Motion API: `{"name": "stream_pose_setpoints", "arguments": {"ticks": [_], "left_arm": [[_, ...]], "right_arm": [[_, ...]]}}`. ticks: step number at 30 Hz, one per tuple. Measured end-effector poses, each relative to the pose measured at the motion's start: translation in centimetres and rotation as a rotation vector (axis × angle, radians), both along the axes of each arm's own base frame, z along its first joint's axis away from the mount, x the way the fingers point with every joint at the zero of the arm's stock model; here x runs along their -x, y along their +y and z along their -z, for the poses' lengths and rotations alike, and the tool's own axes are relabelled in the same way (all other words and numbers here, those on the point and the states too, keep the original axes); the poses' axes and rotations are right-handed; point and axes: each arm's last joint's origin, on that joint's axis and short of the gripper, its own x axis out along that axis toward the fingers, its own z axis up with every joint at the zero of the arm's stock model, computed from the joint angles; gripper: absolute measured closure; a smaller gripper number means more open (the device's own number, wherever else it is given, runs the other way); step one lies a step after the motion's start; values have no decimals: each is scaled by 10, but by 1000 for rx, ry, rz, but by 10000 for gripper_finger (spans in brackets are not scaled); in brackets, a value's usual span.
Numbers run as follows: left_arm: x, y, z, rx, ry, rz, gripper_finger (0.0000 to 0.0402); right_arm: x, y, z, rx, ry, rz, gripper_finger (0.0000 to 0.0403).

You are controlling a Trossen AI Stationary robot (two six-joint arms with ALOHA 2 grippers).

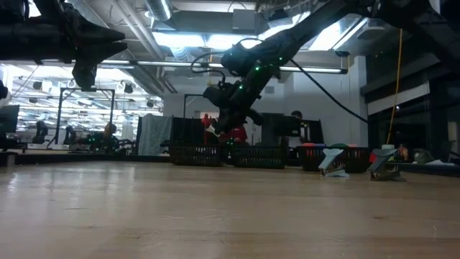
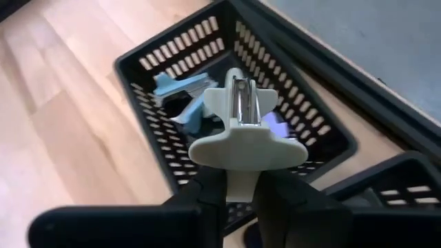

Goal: Pick and place Stapler, Stapler remover, tape
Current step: Put the gray stapler remover into the left black bin, then put the blue stapler remover into the left black bin

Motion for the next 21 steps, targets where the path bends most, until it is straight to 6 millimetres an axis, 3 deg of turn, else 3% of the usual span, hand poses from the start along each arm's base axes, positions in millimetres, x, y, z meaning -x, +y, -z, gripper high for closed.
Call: {"name": "stream_pose_setpoints", "arguments": {"ticks": [12, 21], "left_arm": [[0, 0, 0, 0, 1, 0, 311], [0, 0, 0, 0, 1, 0, 311]], "right_arm": [[0, -2, -1, 8, -13, 0, 347], [-1, -2, -1, 22, -10, 12, 224]]}}
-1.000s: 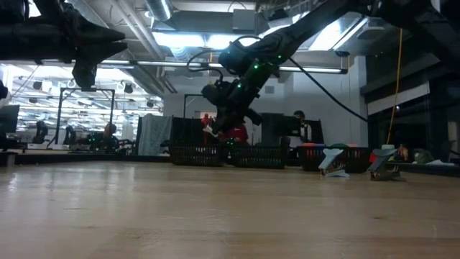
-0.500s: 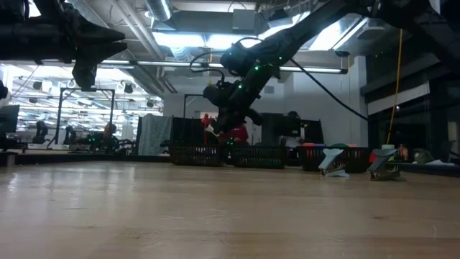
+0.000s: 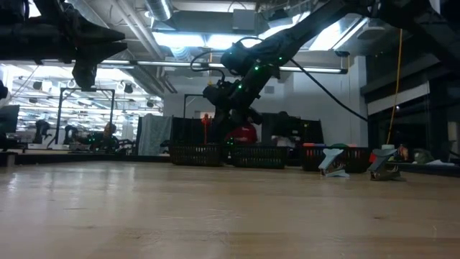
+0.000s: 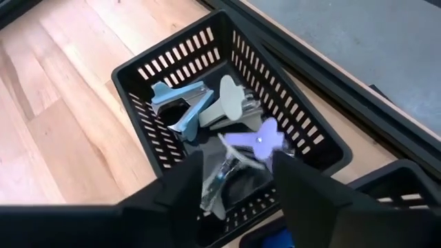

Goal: Pick and place Stapler, Stapler remover, tape
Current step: Put the blue stapler remover into the left black bin

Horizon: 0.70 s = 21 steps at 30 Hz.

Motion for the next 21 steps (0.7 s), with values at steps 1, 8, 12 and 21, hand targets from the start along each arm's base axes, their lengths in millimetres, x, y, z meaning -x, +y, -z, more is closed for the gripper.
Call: {"name": "stream_pose_setpoints", "arguments": {"ticks": [1, 8, 12, 21], "left_arm": [[0, 0, 0, 0, 0, 0, 311], [0, 0, 0, 0, 0, 0, 311], [0, 0, 0, 0, 0, 0, 311], [0, 0, 0, 1, 0, -1, 311]], "right_arm": [[0, 0, 0, 1, 1, -1, 219], [1, 0, -5, 19, 1, -21, 213], [-1, 4, -20, 24, -12, -74, 225], [-17, 52, -50, 58, 66, -337, 263]]}}
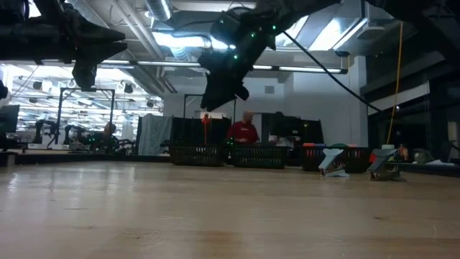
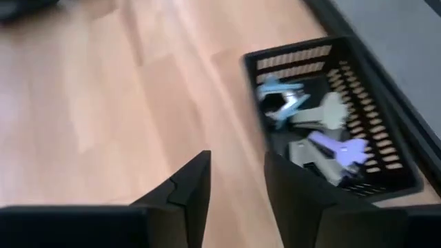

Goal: Pick and place Stapler, Stapler remover, tape
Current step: Put the blue stapler remover into the left black bin

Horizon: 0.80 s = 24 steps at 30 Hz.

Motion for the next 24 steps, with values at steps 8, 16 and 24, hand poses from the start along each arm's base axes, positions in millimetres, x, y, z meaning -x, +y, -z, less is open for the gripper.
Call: {"name": "stream_pose_setpoints", "arguments": {"ticks": [8, 16, 24], "left_arm": [[0, 0, 0, 0, 1, -2, 311], [-1, -3, 4, -91, 62, 80, 311], [-2, -6, 6, -314, 117, 140, 311]], "right_arm": [[1, 58, 2, 33, 176, -231, 295], [16, 105, -10, 36, 275, -362, 321], [19, 128, -7, 48, 325, -440, 339]]}}
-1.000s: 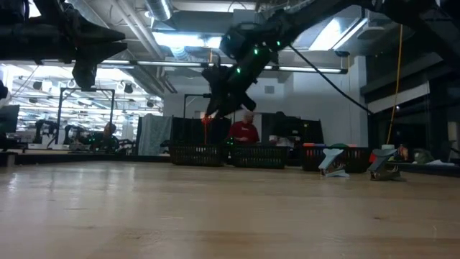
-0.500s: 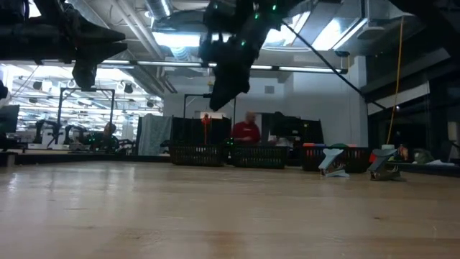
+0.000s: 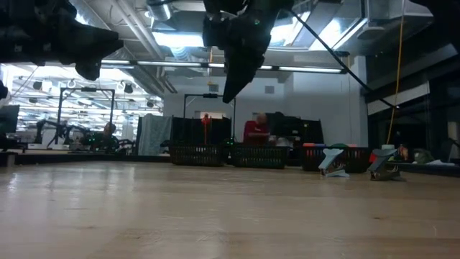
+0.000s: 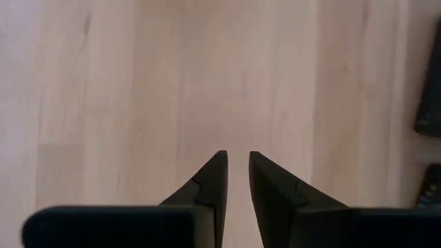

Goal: Pick and place Stapler, Stapler remover, tape
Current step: Put the blue stapler remover into the left black bin

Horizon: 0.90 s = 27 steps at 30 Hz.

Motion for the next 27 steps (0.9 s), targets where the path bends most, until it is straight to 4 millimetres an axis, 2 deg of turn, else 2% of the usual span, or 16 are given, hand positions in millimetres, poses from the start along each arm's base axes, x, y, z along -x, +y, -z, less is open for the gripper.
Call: {"name": "stream_pose_setpoints", "arguments": {"ticks": [5, 12, 21, 24, 27], "left_arm": [[0, 0, 0, 17, -2, 3, 311], [0, 0, 0, 24, -3, 4, 311], [0, 0, 0, 24, -3, 5, 311], [0, 0, 0, 24, -3, 5, 311], [0, 0, 0, 24, -3, 5, 311]], "right_arm": [[1, 7, 1, 28, 10, -90, 346], [2, 6, 1, 46, 22, -139, 348], [14, 4, 5, 27, 158, -116, 348], [17, 10, 10, 15, 183, -91, 348], [33, 22, 12, 27, 215, -89, 348]]}}
